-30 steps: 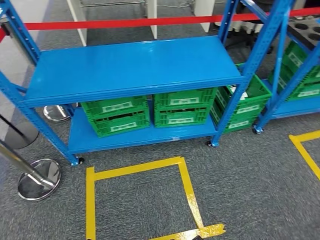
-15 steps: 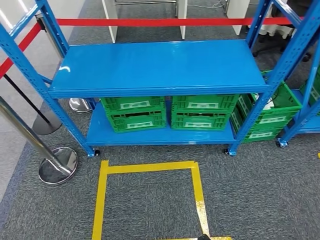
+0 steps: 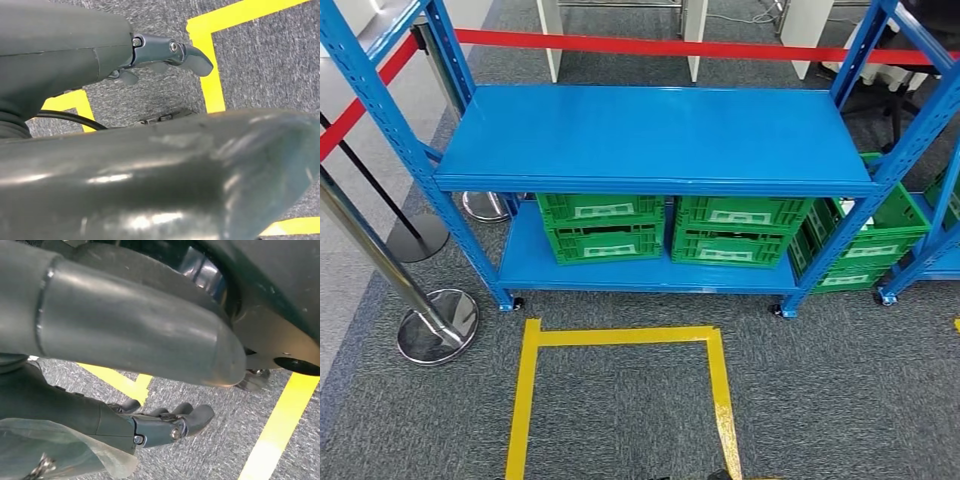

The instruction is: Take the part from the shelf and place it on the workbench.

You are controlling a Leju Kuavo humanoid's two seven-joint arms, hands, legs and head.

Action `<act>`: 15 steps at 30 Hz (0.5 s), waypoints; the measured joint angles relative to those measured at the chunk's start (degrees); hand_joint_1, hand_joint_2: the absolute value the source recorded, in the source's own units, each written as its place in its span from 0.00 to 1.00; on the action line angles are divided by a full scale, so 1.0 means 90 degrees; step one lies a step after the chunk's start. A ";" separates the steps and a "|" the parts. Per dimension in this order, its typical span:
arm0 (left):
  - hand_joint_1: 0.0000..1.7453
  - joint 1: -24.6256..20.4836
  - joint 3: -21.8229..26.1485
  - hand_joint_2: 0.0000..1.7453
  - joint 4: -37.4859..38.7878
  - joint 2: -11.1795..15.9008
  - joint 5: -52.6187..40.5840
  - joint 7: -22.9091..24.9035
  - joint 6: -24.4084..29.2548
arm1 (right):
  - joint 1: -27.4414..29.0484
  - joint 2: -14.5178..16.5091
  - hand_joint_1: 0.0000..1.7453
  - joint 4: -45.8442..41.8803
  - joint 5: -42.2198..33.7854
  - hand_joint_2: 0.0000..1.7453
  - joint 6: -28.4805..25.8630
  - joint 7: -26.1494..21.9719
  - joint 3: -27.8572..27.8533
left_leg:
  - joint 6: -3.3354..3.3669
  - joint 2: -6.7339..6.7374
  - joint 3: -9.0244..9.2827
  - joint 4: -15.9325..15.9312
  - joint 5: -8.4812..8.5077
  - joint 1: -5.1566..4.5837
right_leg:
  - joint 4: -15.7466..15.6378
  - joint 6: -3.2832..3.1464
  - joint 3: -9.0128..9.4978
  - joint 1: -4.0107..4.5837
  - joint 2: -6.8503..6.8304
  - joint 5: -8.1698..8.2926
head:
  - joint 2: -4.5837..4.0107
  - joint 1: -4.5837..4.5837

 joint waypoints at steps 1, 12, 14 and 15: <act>0.00 0.0003 0.0002 0.00 0.0000 -0.0003 0.0001 0.0007 0.0001 | -0.0004 -0.0001 0.00 -0.0001 0.0004 0.00 0.0000 0.0002 -0.0001 | -0.0016 -0.0006 0.0017 0.0013 -0.0019 0.0002 | -0.0394 -0.0004 0.0170 -0.0004 -0.0001 0.0261 | 0.0000 0.0001; 0.00 -0.0009 0.0033 0.00 0.0001 -0.0006 0.0001 0.0024 0.0004 | -0.0027 0.0006 0.00 -0.0001 0.0009 0.00 -0.0013 0.0015 -0.0010 | -0.0338 0.0006 -0.0571 0.1447 -0.0806 0.0004 | -0.1529 -0.0322 0.0767 -0.0008 -0.0016 0.0643 | 0.0000 -0.0080; 0.00 0.0000 0.0035 0.00 0.0001 -0.0002 0.0001 0.0024 0.0004 | -0.0019 0.0007 0.00 -0.0001 0.0009 0.00 -0.0013 0.0016 -0.0011 | -0.0352 0.0006 -0.0814 0.1919 -0.0879 0.0011 | -0.1528 -0.0330 0.0792 -0.0004 -0.0021 0.0625 | 0.0000 -0.0079; 0.00 0.0003 0.0036 0.00 0.0000 -0.0001 0.0001 0.0024 0.0004 | -0.0016 0.0007 0.00 -0.0001 0.0009 0.00 -0.0013 0.0016 -0.0011 | -0.0352 0.0006 -0.0843 0.1964 -0.0852 0.0012 | -0.1528 -0.0330 0.0799 -0.0004 -0.0021 0.0621 | 0.0000 -0.0079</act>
